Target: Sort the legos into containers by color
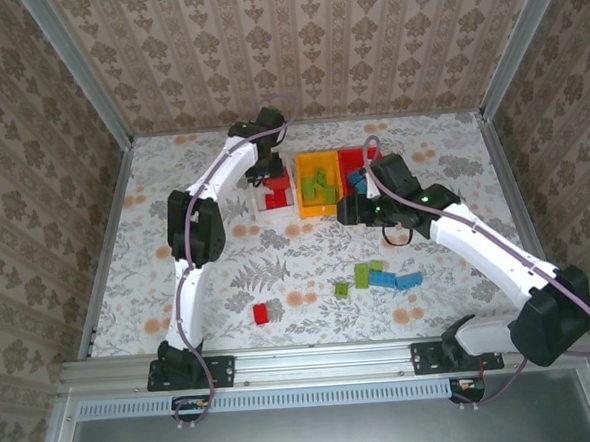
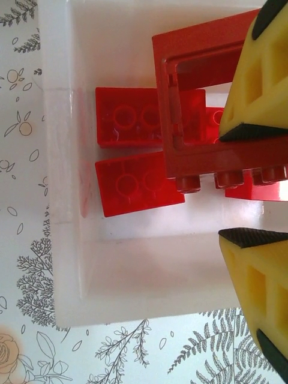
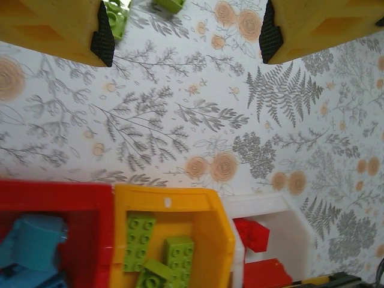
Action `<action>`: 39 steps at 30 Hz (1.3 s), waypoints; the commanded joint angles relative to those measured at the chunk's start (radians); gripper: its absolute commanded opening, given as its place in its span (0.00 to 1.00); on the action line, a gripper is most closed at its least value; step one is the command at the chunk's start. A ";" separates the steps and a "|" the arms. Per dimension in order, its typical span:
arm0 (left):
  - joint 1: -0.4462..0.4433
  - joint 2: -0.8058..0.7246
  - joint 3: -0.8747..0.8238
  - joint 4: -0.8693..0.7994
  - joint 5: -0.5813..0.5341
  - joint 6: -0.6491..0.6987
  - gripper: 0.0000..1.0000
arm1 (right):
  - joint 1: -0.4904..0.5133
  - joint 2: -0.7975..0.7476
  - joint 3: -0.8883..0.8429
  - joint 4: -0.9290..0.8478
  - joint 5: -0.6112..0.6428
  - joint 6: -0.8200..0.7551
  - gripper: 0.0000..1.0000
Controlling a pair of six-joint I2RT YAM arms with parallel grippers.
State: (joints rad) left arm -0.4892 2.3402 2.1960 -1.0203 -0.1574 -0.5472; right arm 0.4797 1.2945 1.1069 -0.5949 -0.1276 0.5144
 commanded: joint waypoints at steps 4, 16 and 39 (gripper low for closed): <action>0.003 -0.079 -0.010 0.006 0.046 -0.005 0.51 | -0.018 -0.029 -0.012 -0.098 0.028 0.064 0.69; -0.024 -0.195 -0.060 0.031 -0.004 -0.010 0.52 | -0.021 -0.016 0.027 -0.119 0.008 0.025 0.69; -0.396 -0.867 -0.861 0.432 0.463 0.301 0.64 | -0.283 -0.186 -0.266 -0.476 0.026 0.626 0.70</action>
State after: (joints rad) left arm -0.8341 1.4918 1.3846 -0.6483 0.1986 -0.3431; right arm 0.2405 1.1793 0.9440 -0.9974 -0.0181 0.9329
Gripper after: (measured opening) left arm 0.637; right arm 0.700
